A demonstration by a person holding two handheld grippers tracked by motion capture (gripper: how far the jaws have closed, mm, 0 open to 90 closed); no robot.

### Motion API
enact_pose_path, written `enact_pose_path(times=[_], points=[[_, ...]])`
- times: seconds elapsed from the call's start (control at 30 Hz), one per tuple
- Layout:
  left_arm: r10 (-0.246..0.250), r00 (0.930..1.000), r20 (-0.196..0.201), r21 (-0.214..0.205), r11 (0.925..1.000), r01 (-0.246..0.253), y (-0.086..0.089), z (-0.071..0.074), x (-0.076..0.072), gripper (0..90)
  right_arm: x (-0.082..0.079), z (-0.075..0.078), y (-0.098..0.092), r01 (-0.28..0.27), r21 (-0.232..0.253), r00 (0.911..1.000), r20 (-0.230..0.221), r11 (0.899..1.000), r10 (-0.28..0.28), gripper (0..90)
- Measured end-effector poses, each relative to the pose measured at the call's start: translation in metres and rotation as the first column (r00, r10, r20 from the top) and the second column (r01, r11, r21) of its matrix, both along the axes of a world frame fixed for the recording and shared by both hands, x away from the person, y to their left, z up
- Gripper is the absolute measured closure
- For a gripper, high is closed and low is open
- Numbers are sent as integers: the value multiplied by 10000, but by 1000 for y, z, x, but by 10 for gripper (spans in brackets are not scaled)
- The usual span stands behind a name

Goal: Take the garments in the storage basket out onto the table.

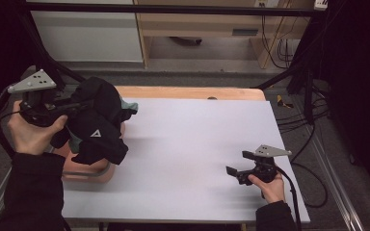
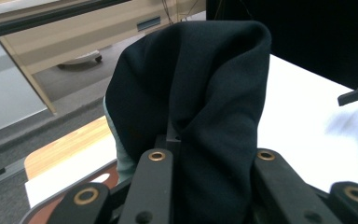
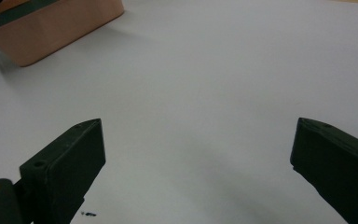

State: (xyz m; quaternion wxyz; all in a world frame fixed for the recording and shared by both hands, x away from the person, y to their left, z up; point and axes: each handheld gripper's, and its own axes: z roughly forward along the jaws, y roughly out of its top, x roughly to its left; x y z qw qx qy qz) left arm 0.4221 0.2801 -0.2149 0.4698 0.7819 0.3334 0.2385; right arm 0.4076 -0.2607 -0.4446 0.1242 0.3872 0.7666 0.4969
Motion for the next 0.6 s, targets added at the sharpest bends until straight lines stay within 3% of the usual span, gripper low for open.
enact_pose_path(times=[0.47, 0.6], points=[[-573, 9982, 190, -48, 9983, 574, -27, 1, 1, 768, 0, 0, 0, 19, 4, 10000, 2, 10000, -19, 32], [-731, 9973, 88, -105, 9973, 732, -35, 0, 2, 768, 0, 0, 0, 16, 18, 10000, -7, 10000, -16, 33]])
